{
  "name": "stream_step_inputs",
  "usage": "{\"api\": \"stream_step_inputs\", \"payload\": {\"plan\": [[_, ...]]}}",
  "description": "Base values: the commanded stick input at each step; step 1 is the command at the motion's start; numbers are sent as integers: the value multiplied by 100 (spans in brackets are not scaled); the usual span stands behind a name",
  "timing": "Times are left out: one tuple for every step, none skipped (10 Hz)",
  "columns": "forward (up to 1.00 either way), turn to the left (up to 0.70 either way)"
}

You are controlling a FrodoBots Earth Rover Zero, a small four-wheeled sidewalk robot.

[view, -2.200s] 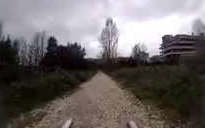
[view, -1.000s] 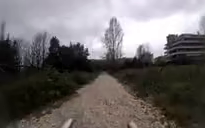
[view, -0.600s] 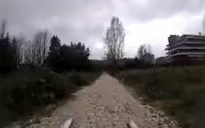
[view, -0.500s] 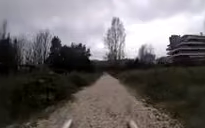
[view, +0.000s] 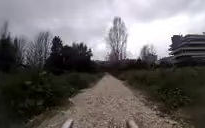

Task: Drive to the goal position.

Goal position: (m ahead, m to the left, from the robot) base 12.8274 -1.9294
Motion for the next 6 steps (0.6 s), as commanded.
{"api": "stream_step_inputs", "payload": {"plan": [[70,0],[70,0],[70,0],[70,0],[70,-5],[70,-24]]}}
